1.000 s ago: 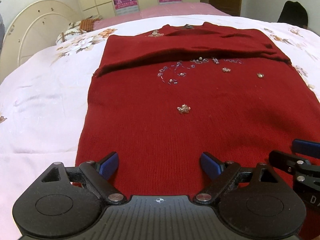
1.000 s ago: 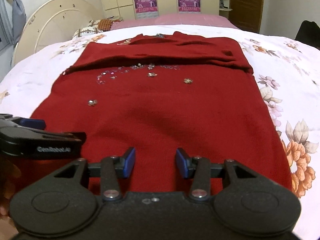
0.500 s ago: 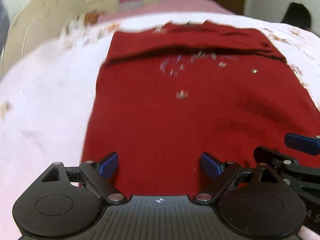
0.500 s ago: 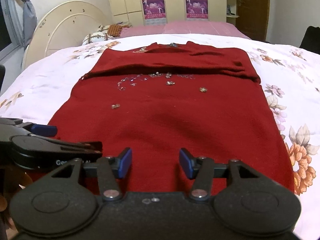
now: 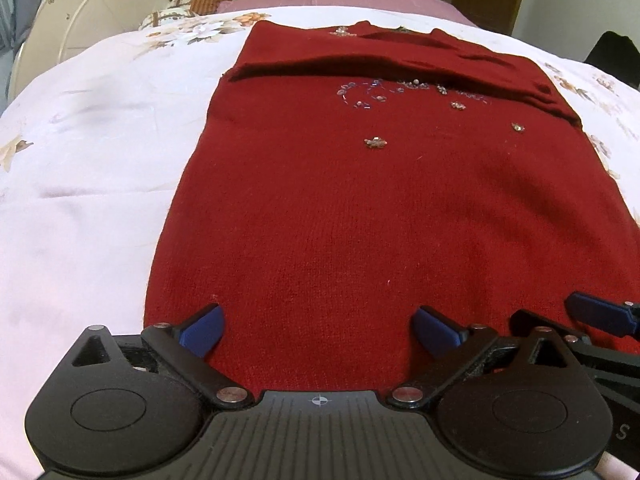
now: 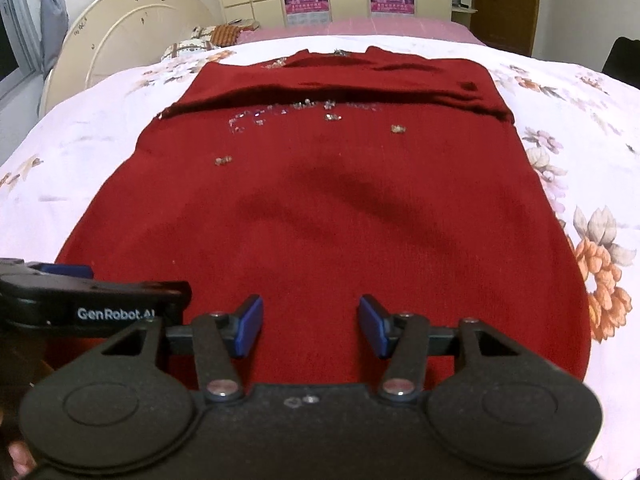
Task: Fold small clothes
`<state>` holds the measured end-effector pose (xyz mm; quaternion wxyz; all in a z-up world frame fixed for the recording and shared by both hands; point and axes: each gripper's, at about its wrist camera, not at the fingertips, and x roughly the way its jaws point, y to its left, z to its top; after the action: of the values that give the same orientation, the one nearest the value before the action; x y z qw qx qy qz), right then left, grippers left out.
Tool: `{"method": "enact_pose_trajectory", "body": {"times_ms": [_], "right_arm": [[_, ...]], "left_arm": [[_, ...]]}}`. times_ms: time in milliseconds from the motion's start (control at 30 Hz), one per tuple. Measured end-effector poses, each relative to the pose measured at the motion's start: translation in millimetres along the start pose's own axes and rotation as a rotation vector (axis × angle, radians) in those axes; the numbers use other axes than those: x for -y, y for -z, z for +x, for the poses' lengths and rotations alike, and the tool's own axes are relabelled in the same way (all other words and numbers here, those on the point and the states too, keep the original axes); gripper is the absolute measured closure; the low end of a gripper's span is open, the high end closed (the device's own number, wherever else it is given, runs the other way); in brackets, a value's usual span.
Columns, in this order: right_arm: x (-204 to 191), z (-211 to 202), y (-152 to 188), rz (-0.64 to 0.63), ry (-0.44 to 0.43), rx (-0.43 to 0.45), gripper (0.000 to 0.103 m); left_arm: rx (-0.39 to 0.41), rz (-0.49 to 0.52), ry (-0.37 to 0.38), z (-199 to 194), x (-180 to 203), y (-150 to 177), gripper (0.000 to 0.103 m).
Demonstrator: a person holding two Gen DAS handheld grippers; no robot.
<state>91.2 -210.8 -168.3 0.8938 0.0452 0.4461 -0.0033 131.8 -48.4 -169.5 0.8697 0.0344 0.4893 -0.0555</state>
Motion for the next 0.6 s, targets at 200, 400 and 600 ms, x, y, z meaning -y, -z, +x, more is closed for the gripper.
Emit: {"method": "enact_pose_trajectory", "body": {"times_ms": [200, 400, 600], "right_arm": [[0.7, -2.3, 2.4, -0.009, 0.0, 0.001, 0.05], [4.3, -8.3, 4.3, -0.005, 0.009, 0.01, 0.049], [10.4, -11.9, 13.2, -0.019, 0.053, -0.004, 0.047]], "left_arm": [[0.003, 0.002, -0.008, -2.4, 2.2, 1.6, 0.002], [0.009, 0.009, -0.013, -7.5, 1.9, 3.9, 0.002], [0.015, 0.027, -0.027, -17.9, -10.4, 14.5, 0.002]]}}
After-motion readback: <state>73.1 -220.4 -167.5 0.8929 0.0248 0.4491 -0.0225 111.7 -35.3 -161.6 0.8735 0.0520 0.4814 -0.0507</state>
